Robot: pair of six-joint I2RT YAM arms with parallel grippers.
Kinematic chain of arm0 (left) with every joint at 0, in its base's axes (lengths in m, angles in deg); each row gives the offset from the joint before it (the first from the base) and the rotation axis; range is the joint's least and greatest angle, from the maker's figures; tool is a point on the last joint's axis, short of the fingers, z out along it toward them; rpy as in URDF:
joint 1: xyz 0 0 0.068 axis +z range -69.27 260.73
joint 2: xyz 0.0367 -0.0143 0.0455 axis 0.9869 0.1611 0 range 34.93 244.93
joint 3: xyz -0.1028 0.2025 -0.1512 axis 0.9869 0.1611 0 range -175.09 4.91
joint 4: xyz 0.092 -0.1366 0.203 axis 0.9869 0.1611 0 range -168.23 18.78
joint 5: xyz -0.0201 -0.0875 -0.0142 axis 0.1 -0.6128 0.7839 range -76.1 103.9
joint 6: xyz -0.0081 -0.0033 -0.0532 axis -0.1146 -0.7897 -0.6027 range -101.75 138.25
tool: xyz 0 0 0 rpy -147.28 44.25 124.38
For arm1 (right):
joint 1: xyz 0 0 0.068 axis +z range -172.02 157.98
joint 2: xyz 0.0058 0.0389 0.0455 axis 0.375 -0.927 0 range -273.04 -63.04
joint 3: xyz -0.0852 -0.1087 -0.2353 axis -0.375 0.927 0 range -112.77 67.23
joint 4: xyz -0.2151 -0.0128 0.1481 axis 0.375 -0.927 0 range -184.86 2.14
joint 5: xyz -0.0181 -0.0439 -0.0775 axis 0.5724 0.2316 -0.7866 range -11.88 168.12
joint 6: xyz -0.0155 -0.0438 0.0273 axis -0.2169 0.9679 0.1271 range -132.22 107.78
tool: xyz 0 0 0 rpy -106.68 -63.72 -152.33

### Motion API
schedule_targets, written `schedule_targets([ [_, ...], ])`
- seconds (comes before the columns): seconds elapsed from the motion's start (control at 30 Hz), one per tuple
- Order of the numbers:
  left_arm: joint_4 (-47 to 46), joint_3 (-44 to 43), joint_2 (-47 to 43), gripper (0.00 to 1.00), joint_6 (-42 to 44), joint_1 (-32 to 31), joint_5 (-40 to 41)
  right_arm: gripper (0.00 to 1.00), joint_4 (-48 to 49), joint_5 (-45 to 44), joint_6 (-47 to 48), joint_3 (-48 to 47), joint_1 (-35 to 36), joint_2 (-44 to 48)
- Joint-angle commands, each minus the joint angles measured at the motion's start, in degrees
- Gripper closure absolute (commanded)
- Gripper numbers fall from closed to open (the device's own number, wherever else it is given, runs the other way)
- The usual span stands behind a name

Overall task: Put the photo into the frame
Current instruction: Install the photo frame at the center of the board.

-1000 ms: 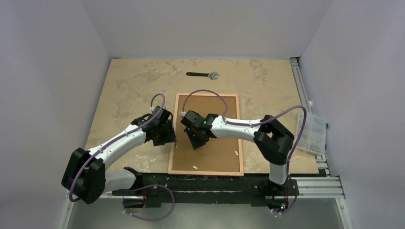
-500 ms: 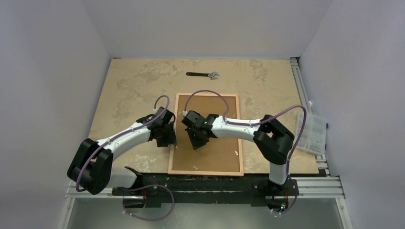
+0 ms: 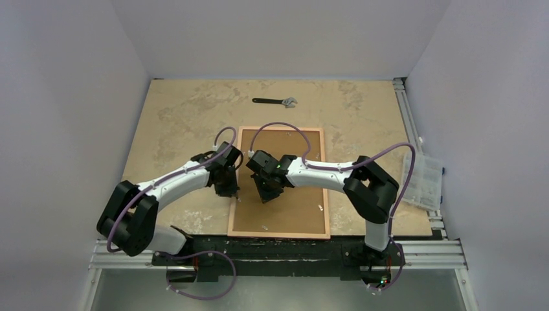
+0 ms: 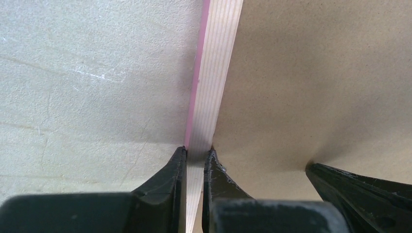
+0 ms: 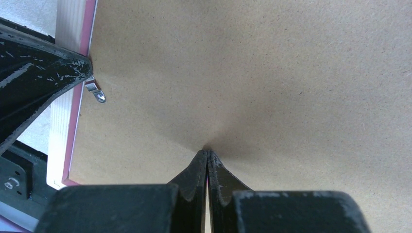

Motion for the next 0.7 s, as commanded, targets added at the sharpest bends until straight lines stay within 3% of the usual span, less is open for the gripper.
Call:
schedule_targets([
  [0.0,0.02,0.99,3.72,1.00,0.29,-1.28,1.96,1.00,0.53,-0.56,-0.41,2.79,0.57,-4.89],
  [0.23,-2.47,1.22,2.09,1.00,0.17,-1.32,-1.14,1.00,0.19,-0.50,-0.14,2.55,0.54,-4.53],
  [0.53,-4.65,2.66,-8.89,0.99,-1.12,-1.23,-3.90,1.00,-0.35,0.10,0.13,1.14,0.52,-1.11],
  [0.67,-4.32,2.79,-12.93,0.62,-1.55,-1.00,-3.34,0.97,0.20,2.01,0.17,0.71,0.52,1.71],
])
